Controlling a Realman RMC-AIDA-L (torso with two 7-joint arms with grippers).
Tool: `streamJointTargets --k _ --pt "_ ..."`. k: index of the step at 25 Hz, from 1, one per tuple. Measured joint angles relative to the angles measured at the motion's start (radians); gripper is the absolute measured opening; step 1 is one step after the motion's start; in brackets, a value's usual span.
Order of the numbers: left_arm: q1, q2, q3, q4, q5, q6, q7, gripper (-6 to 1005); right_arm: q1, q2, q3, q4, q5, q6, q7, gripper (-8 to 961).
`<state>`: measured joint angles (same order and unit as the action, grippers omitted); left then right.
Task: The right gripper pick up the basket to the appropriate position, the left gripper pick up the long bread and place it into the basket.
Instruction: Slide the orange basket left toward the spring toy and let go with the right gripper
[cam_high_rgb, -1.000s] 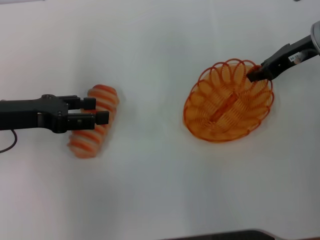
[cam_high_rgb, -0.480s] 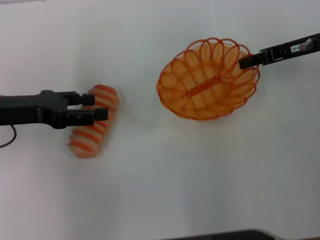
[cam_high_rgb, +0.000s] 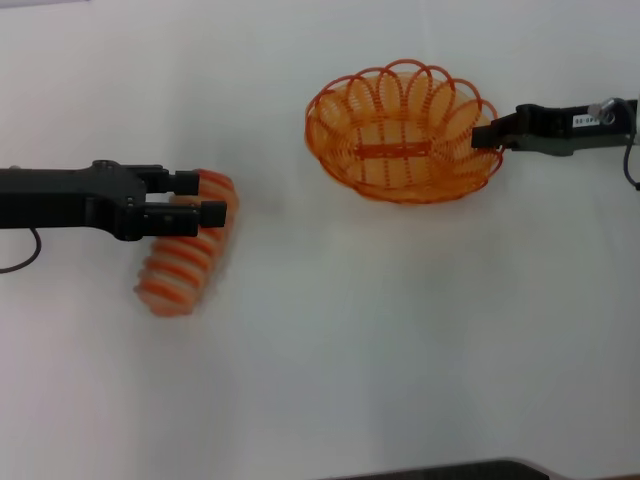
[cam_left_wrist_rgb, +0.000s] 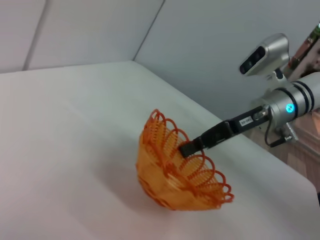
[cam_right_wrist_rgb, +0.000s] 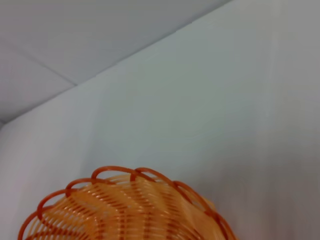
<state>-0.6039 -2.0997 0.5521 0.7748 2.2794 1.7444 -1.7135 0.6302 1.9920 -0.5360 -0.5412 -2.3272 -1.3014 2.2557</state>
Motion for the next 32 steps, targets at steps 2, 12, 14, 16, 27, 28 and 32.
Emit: streamJointTargets --k 2,12,14,16,27,28,32 --pt "-0.005 0.0 0.012 0.001 0.0 -0.006 -0.002 751 -0.006 0.001 0.023 0.017 0.004 0.005 0.0 94" --pt "-0.019 0.0 0.025 -0.001 0.0 -0.011 -0.005 750 -0.038 0.005 0.041 0.028 0.053 0.006 -0.02 153" --pt "-0.019 -0.001 0.025 -0.001 0.0 -0.011 -0.006 750 -0.039 0.005 0.042 0.028 0.053 0.007 -0.028 166" --pt "-0.018 -0.003 0.025 -0.001 0.0 -0.011 -0.006 750 -0.039 0.006 0.042 0.028 0.053 0.006 -0.034 179" --pt "-0.013 -0.007 0.025 -0.002 0.0 -0.011 -0.007 750 -0.046 0.004 0.053 0.02 0.092 0.021 -0.086 422" --pt "-0.013 -0.008 0.025 -0.002 0.0 -0.011 -0.008 750 -0.047 0.002 0.054 0.019 0.097 0.024 -0.094 423" --pt "-0.013 -0.008 0.025 -0.002 0.0 -0.008 -0.008 750 -0.054 -0.008 0.079 0.01 0.157 0.025 -0.172 424"
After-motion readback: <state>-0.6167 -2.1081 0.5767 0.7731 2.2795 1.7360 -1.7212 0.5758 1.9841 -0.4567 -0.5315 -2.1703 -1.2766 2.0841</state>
